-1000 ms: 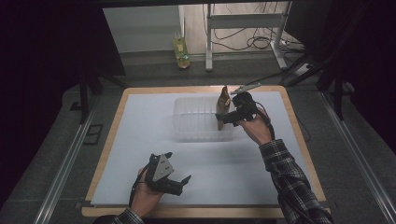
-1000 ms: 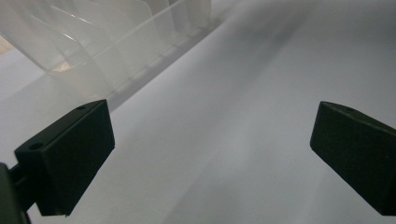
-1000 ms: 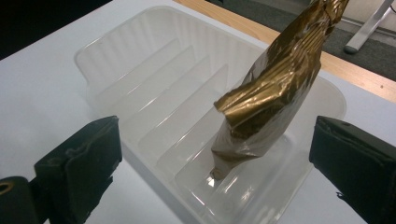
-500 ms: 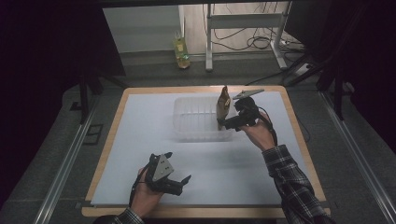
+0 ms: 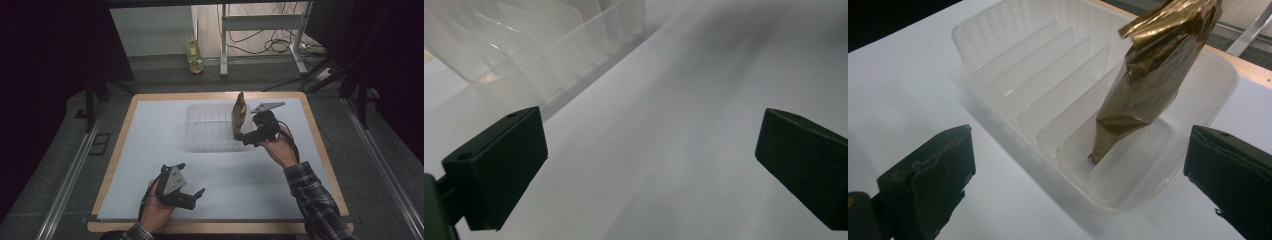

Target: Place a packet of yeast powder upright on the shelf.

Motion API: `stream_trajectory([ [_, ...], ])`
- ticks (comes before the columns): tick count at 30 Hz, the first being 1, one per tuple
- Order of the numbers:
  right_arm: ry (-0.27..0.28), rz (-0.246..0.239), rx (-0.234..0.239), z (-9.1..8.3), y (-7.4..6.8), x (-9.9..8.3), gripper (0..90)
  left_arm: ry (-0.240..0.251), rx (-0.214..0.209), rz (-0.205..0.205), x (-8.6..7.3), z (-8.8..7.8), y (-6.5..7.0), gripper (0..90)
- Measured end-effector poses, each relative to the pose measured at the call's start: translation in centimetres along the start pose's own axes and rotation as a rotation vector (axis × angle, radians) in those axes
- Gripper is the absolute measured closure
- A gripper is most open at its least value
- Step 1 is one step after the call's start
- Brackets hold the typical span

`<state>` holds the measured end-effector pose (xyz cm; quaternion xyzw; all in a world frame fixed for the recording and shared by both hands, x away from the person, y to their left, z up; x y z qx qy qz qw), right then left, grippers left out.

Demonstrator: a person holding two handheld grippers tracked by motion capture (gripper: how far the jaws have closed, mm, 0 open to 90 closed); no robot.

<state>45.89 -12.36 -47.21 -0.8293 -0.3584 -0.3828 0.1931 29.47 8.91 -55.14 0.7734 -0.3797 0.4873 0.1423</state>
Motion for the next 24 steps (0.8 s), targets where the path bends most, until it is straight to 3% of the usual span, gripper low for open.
stream_trajectory([
  [10,0.001,-0.002,0.022,-0.3,-0.9,-1.1,0.0,-0.004,0.000,0.012,0.0,-0.1,-0.1,0.5],
  [24,0.004,-0.026,0.025,-1.0,-1.6,-2.5,0.0,0.014,-0.005,-0.003,0.1,0.0,0.0,0.4],
])
Point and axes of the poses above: each handheld gripper's, and its own axes: z roughly forward along the jaws, x roughly out of its top, y roughly to its right, the point moved 7 cm from there along z, roughly forward along the jaws, and after that the axes turned 1 degree about z, right-handed, at the moved point
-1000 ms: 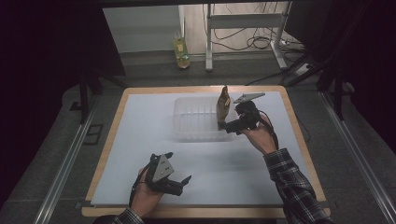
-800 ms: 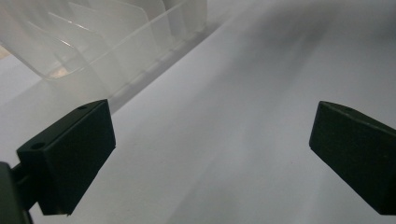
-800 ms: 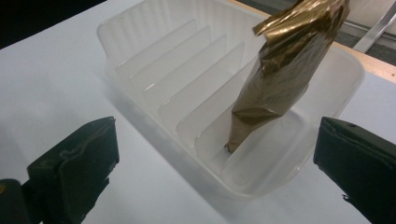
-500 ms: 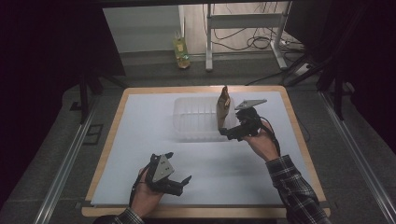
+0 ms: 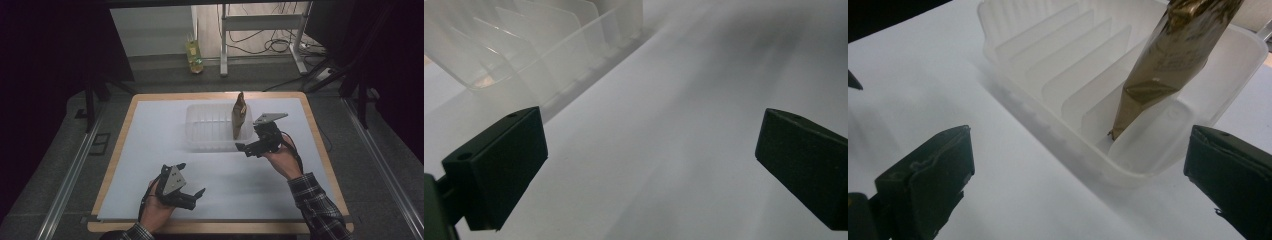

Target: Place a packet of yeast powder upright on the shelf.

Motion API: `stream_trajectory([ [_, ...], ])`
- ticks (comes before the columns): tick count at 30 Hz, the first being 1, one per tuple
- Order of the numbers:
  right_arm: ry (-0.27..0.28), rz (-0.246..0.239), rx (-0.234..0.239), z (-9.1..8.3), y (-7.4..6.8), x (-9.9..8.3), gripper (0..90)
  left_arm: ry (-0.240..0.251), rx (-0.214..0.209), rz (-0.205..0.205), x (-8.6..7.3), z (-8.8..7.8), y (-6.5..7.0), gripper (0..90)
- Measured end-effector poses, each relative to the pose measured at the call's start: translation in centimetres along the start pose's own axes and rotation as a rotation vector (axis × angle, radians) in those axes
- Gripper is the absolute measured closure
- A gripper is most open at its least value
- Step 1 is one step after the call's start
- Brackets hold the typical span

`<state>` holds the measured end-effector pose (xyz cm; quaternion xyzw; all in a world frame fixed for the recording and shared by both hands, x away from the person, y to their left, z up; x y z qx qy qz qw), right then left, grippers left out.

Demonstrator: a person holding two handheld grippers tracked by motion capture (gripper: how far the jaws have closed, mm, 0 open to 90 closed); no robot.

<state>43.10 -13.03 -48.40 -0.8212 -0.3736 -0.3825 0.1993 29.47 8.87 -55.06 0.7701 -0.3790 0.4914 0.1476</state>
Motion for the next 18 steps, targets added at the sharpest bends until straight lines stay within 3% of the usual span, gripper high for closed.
stream_trajectory([
  [18,0.000,-0.020,0.002,-0.9,-0.8,-2.0,0.0,0.004,0.003,0.012,0.1,-0.2,-0.1,0.4],
])
Point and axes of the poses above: each handheld gripper's, and its own axes: z roughly forward along the jaws, x roughly out of its top, y roughly to its right, the point moved 7 cm from there along z, roughly forward along the jaws, and after that the axes turned 1 degree about z, right-handed, at the moved point
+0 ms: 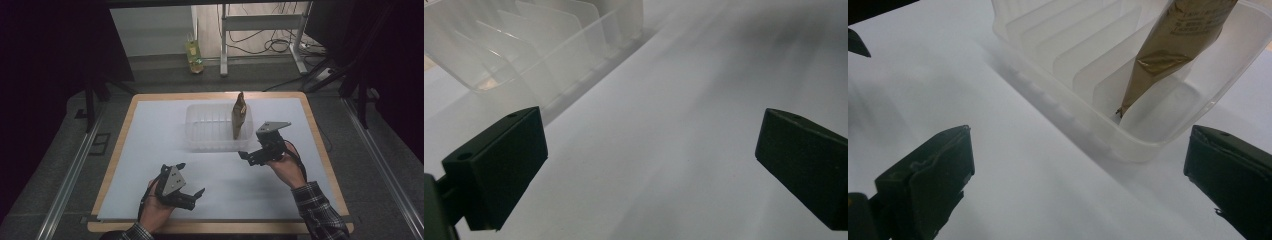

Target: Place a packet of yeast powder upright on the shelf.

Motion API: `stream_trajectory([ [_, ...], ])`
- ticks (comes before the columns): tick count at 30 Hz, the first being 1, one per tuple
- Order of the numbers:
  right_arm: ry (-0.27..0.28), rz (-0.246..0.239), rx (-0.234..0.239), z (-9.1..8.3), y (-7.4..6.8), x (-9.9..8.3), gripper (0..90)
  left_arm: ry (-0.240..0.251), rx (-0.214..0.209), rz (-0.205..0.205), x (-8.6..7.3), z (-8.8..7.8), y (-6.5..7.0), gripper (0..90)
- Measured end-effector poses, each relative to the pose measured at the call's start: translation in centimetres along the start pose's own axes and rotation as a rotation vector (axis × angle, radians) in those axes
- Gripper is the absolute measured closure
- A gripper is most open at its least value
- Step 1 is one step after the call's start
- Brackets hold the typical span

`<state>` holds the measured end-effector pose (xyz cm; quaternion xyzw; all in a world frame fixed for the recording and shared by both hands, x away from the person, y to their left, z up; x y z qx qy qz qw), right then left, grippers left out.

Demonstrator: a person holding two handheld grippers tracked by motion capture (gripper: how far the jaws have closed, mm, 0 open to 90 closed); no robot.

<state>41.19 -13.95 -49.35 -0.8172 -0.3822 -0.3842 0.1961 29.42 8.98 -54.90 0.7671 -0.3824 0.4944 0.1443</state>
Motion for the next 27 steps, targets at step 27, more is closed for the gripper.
stream_trajectory([
  [27,0.010,-0.001,0.008,-1.8,-0.9,-2.5,0.0,0.010,-0.006,0.012,0.2,-0.4,0.0,0.1],
])
Point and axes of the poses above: each handheld gripper's, and its own axes: z roughly forward along the jaws, x roughly out of its top, y roughly to its right, the point moved 7 cm from there along z, roughly forward along the jaws, and after that the axes turned 1 degree about z, right-handed, at the moved point
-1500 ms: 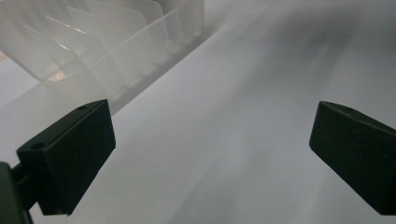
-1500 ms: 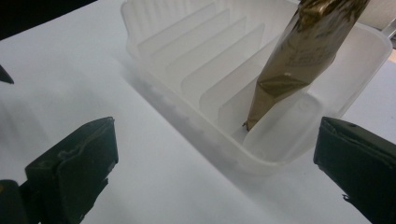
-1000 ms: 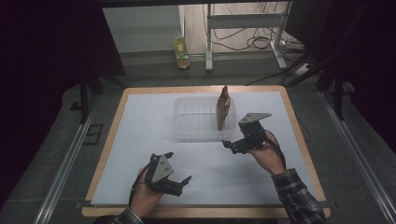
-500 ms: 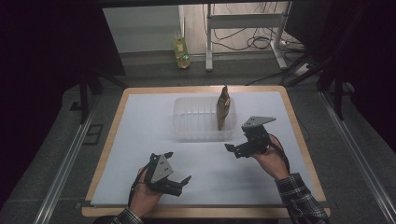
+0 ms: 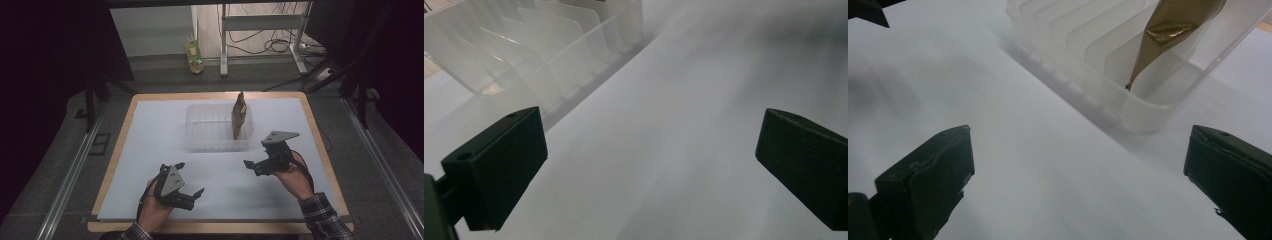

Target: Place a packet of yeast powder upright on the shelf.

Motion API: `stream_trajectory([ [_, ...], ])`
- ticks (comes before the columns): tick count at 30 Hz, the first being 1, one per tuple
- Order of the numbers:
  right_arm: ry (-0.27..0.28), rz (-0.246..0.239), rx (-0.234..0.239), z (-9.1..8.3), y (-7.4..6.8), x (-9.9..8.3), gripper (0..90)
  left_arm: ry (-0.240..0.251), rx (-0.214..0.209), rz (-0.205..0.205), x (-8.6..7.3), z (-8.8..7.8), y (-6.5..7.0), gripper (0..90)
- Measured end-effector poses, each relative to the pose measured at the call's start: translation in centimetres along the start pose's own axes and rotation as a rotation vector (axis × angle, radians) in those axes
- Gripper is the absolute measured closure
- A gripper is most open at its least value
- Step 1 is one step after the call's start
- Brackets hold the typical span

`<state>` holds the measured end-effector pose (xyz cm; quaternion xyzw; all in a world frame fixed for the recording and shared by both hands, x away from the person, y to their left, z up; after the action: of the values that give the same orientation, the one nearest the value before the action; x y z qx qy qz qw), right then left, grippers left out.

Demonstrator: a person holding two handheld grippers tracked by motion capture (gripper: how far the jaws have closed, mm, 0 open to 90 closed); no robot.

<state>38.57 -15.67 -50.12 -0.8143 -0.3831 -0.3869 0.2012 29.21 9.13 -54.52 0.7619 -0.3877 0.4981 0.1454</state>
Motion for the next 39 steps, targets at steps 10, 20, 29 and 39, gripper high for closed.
stream_trajectory([
  [10,-0.014,-0.001,0.002,-0.7,-0.3,-1.6,0.0,0.005,0.003,0.001,0.1,-0.2,-0.1,0.0],
  [20,-0.015,0.007,-0.004,-1.7,-0.3,-2.5,0.0,0.006,0.003,-0.005,0.1,-0.3,-0.2,0.0],
  [29,-0.004,0.016,-0.023,-3.0,-0.2,-3.4,0.0,0.008,0.003,-0.009,0.1,-0.4,-0.2,0.0],
  [39,0.004,0.024,-0.048,-4.5,0.1,-4.8,0.0,0.006,0.012,-0.012,0.1,-0.5,-0.4,0.0],
])
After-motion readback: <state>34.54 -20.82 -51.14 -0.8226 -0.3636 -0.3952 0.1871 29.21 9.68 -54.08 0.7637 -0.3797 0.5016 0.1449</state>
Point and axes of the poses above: each handheld gripper's, and its own axes: z roughly forward along the jaws, x roughly out of its top, y roughly to its right, the point moved 7 cm from there along z, roughly forward along the jaws, and after that the axes turned 1 degree about z, right-handed, at the moved point
